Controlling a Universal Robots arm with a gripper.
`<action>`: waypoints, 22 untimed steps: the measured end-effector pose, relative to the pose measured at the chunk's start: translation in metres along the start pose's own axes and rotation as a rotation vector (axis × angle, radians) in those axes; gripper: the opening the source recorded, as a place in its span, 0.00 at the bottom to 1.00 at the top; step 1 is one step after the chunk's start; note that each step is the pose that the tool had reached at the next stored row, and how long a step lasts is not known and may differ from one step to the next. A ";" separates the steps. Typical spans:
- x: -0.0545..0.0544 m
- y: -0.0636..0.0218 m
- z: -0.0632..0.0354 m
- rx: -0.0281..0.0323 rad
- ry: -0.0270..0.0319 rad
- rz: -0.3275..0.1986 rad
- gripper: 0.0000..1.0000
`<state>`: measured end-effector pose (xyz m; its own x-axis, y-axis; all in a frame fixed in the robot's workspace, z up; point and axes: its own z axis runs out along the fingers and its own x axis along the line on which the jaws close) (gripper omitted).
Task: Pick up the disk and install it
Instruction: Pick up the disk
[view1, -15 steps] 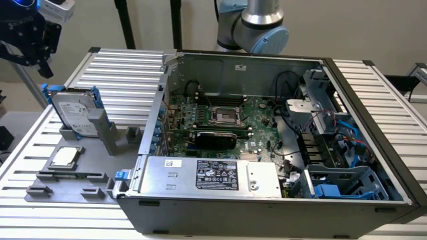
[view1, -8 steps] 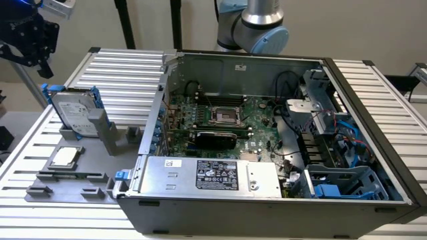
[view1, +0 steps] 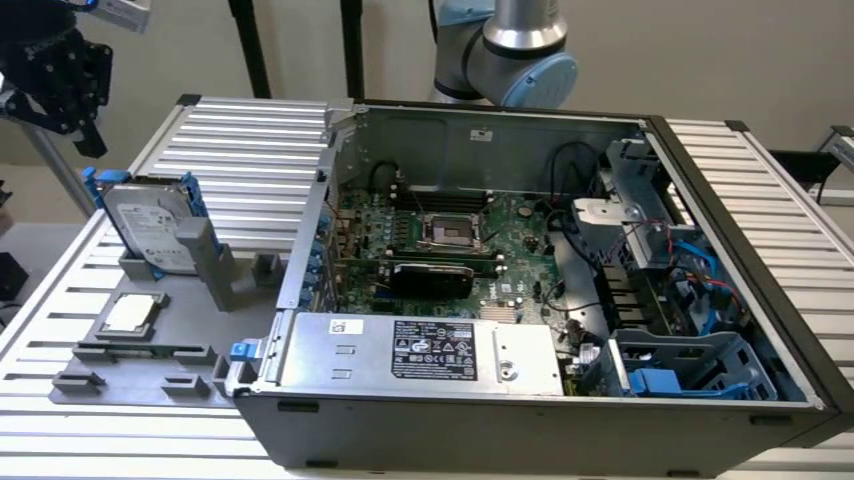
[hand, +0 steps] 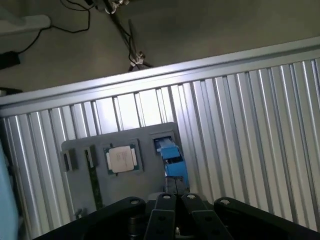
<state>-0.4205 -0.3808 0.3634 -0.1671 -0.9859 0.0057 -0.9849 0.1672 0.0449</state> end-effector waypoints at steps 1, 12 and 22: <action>0.000 -0.0001 0.0001 0.0001 0.0007 -0.016 0.11; -0.001 -0.0040 0.0009 0.0010 0.0076 -0.170 0.11; -0.002 -0.0093 0.0011 0.0010 0.0089 -0.199 0.11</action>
<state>-0.4112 -0.3808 0.3618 0.0312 -0.9995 0.0057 -0.9985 -0.0309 0.0450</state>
